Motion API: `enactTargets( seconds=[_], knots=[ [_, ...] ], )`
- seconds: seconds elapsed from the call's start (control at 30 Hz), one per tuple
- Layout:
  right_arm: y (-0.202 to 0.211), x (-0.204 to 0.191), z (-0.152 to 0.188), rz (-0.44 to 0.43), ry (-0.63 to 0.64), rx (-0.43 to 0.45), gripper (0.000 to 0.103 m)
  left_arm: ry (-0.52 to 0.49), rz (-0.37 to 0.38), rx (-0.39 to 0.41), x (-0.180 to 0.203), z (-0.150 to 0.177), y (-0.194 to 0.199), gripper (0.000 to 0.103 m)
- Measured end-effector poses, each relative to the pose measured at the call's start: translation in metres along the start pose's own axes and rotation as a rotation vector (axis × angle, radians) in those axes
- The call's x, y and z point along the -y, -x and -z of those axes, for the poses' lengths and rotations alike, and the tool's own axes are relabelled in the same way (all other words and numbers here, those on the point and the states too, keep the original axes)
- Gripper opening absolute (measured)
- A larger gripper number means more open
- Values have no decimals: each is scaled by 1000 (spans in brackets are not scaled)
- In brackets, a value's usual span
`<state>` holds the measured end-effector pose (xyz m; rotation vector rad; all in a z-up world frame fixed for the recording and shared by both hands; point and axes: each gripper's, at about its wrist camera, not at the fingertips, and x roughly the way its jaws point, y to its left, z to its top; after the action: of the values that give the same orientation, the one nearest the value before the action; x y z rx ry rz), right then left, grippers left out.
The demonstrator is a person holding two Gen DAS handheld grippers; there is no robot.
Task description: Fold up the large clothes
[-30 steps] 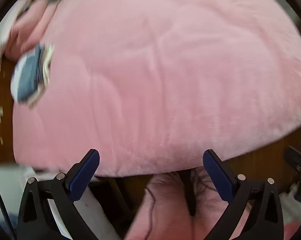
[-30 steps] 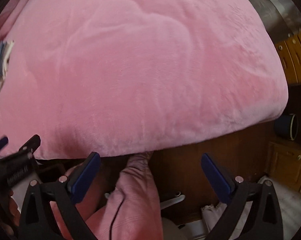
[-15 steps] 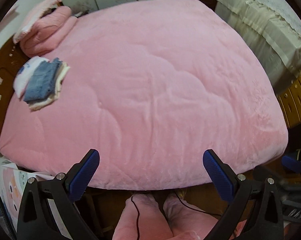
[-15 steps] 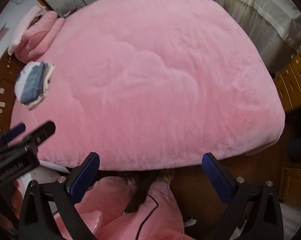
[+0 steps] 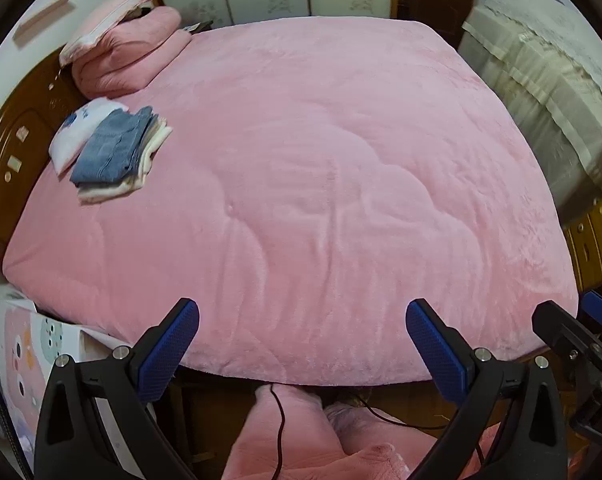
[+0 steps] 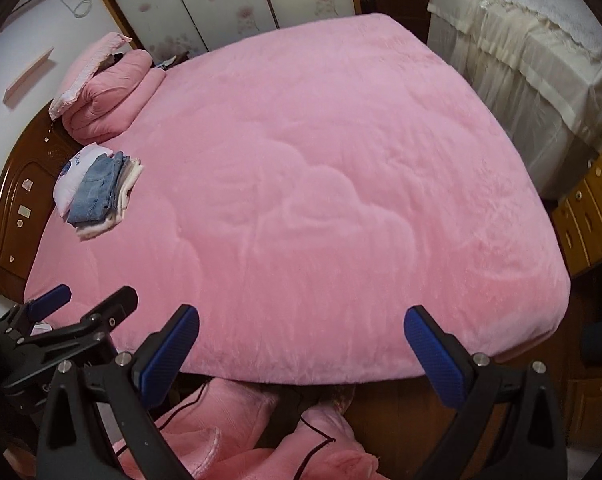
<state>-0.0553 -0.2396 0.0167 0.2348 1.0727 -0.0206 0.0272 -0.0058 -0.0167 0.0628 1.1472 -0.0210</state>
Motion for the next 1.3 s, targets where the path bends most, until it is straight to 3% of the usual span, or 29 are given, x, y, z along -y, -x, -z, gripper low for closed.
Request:
enactTargets(
  seconds=[0.2,0.43,0.8,1.3],
  knots=[
    [-12,-25,-2,-2,81,-43,102,91,0,-21,-26,-1,-7,102],
    [-18,-33,-4,-12,69,-63,102,106,10,-37,-37,-3,-14,102],
    [-13,-43,1,7,89,-42,103,71,50,-18,-33,-4,-14,102],
    [-9,-42,1,15,77,-24,103,52,39,7,-28,1,-5,102]
  ],
)
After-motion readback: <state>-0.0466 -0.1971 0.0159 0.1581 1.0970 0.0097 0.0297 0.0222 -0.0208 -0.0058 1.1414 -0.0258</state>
